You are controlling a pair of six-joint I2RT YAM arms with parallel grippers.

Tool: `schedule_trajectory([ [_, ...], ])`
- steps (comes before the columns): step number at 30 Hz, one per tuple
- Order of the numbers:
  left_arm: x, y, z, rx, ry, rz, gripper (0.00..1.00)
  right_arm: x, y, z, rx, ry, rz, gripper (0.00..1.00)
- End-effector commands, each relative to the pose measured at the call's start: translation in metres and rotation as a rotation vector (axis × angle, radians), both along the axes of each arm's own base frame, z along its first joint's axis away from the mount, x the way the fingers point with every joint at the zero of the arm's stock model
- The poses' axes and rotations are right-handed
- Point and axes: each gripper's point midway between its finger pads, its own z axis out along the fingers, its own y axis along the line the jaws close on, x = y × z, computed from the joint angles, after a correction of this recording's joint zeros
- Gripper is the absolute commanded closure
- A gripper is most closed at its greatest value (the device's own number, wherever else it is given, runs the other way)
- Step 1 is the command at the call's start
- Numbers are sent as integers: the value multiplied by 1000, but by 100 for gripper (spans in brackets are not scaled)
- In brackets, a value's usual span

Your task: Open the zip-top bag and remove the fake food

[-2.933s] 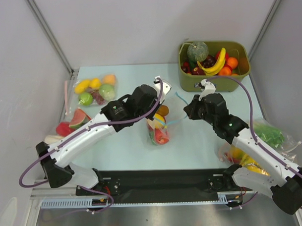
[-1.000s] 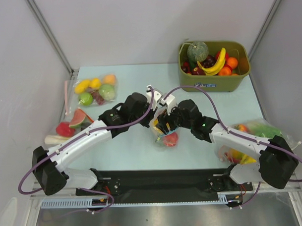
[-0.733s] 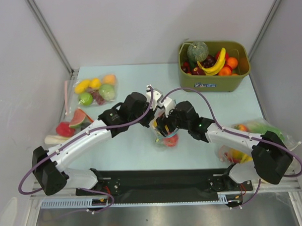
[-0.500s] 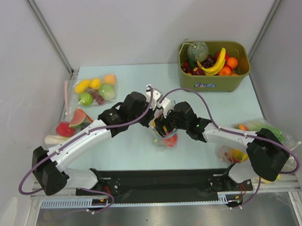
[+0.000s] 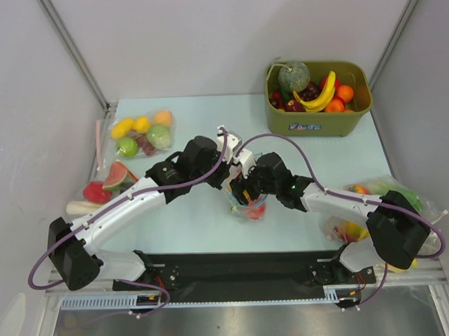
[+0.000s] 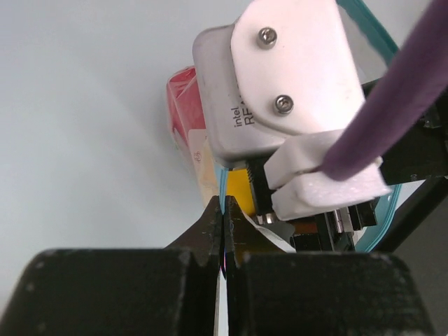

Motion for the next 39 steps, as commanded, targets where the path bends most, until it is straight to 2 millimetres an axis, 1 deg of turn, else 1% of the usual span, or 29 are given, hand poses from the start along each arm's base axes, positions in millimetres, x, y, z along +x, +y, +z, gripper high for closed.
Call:
schedule_trajectory([
  [1,4,-1,8,-42,-12,13,100,-9,-21,-27,-123,49,-19,20],
  [7,4,-1,6,-38,-10,14,100,-9,-17,-37,-128,73,-16,21],
  [9,4,-1,6,-37,-9,14,100,-4,-13,-31,-94,47,-23,25],
  [10,4,-1,5,-34,-7,14,100,-4,-12,-27,-82,37,-21,35],
  [12,4,-2,3,-32,-5,12,100,-5,-13,-16,-46,6,-30,47],
  [13,5,-2,3,-32,-3,13,100,-5,-13,-9,-28,-7,-40,55],
  [14,5,-2,2,-29,-1,13,100,-5,-14,-2,-16,-20,-44,59],
  [15,5,-2,1,-26,2,13,100,-7,-16,15,17,-51,-51,62],
  [16,5,-3,1,-27,3,14,100,-8,-16,25,41,-64,-54,67],
  [17,5,-3,-1,-23,5,13,100,-10,-16,33,60,-77,-55,68],
  [18,5,-3,-1,-21,7,13,100,-13,-18,54,103,-108,-58,69],
  [20,5,-3,-2,-18,8,13,100,-17,-20,72,137,-121,-62,69],
  [21,6,-2,-2,-18,5,15,100,-20,-24,84,152,-132,-67,70],
  [23,6,-2,-2,-15,6,16,100,-22,-24,96,168,-139,-67,71],
  [24,6,-2,-3,-15,9,17,100,-27,-28,89,137,-108,-66,72],
  [25,6,-1,-4,-10,8,20,100,-28,-29,98,150,-117,-70,72],
  [27,7,0,-3,-8,5,25,100,-33,-32,98,139,-107,-67,73],
  [28,7,1,-3,-4,2,29,100,-35,-35,103,146,-115,-68,73],
  [31,8,1,-4,-1,1,32,100,-42,-43,105,152,-91,-94,74],
  [32,8,2,-4,3,0,34,100,-46,-48,115,173,-107,-99,73],
  [34,9,2,-3,2,-5,35,100,-48,-59,120,169,-115,-130,73],
  [35,9,3,-2,3,-6,37,100,-50,-65,135,192,-141,-145,73],
  [37,9,3,-3,5,-4,38,100,-51,-80,140,166,-166,-183,73],
  [38,8,3,-3,4,-5,37,100,-49,-91,151,161,-200,-221,72],
  [39,8,3,-2,2,-5,35,100,-42,-103,156,151,-223,-288,72],
])
